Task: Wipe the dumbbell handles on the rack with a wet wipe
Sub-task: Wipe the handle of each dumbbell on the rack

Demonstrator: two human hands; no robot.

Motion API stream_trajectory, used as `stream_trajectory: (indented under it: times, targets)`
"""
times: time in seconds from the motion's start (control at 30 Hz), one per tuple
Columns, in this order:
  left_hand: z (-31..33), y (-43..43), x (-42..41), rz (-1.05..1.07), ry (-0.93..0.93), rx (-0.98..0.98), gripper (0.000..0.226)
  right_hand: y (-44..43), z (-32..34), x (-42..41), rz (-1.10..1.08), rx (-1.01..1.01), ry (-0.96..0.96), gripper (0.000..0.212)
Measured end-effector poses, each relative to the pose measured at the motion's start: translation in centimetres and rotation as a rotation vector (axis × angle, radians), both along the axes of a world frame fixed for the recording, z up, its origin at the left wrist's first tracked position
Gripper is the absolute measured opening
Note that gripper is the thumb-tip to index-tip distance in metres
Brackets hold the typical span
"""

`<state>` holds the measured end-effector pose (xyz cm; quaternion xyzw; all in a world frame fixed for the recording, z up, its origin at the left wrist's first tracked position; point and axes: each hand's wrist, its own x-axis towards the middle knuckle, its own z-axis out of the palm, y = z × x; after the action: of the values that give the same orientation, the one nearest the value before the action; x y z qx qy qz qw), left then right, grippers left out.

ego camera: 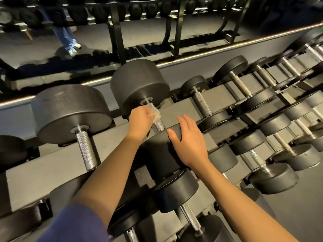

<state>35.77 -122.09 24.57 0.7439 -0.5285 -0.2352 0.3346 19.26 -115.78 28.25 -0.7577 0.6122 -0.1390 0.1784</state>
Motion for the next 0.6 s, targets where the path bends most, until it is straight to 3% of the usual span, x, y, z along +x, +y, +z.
stream_trajectory:
  times: [0.17,0.33,0.43,0.6]
  targets:
    - [-0.2,2.2,0.5,-0.219,0.065,0.153,0.032,0.1,0.1,0.1,-0.008,0.021,-0.016,0.063]
    - [0.6,0.4,0.9,-0.002,-0.083,-0.089,0.022,0.0,0.0,0.0,-0.001,0.024,-0.007,0.066]
    - [-0.2,-1.0,0.7,0.006,-0.209,-0.076,0.024,0.0,0.0,-0.1,0.001,0.015,0.001,0.066]
    - [-1.3,-0.6,0.9,-0.064,-0.16,-0.039,0.026,-0.1,-0.2,-0.1,0.017,-0.021,-0.003,0.066]
